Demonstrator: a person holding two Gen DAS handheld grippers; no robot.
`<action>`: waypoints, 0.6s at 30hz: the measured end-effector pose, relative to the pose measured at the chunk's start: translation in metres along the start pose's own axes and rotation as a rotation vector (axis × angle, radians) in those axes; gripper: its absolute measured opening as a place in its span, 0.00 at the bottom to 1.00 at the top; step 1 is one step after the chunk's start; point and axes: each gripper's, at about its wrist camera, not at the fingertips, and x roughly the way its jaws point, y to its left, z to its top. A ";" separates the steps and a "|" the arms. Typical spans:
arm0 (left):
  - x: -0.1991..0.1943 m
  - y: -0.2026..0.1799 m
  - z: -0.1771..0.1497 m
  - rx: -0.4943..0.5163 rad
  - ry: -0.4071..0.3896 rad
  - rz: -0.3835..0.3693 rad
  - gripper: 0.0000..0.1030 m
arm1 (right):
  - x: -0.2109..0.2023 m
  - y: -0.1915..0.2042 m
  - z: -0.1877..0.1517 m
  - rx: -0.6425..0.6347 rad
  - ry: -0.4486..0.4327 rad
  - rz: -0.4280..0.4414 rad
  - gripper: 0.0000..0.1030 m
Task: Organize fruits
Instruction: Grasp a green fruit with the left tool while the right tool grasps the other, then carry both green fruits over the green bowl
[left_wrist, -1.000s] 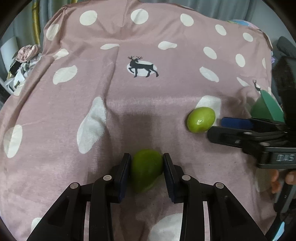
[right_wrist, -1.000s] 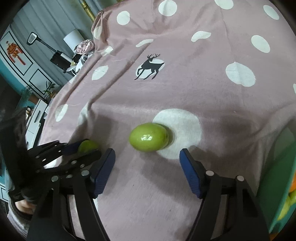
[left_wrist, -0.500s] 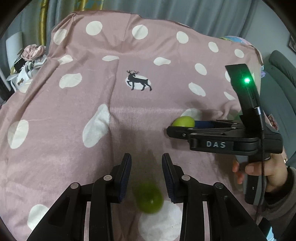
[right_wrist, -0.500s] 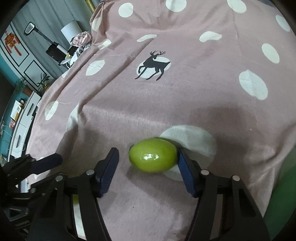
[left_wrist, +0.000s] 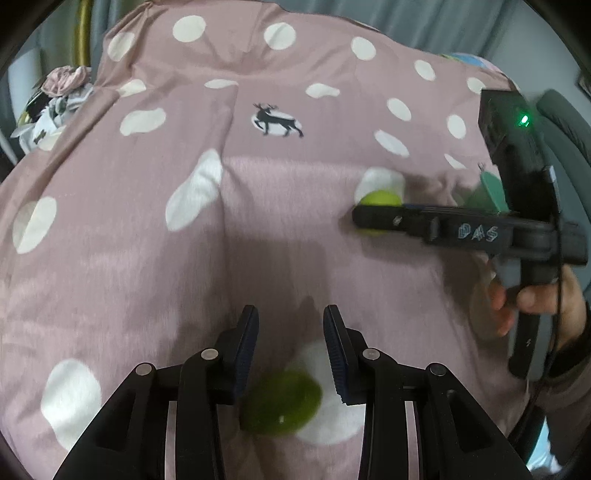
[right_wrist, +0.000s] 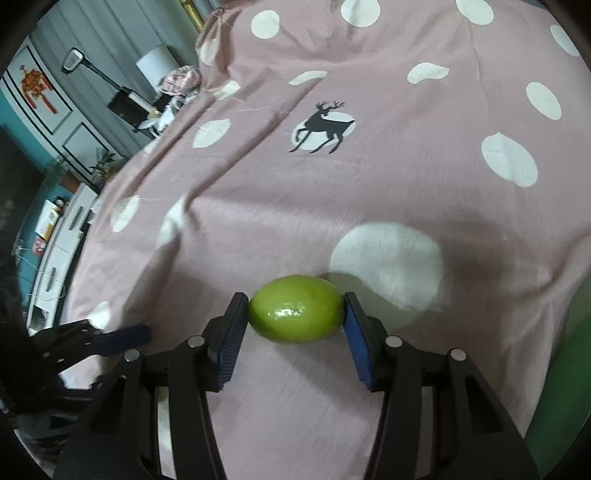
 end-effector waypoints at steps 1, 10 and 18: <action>-0.001 -0.001 -0.003 0.008 0.007 -0.008 0.34 | -0.005 0.001 -0.004 0.007 -0.004 0.019 0.50; -0.009 -0.010 -0.026 0.084 0.045 0.003 0.34 | -0.033 0.015 -0.041 0.011 -0.004 0.114 0.50; 0.001 -0.025 -0.033 0.129 0.070 0.027 0.34 | -0.040 0.021 -0.056 -0.003 -0.004 0.114 0.50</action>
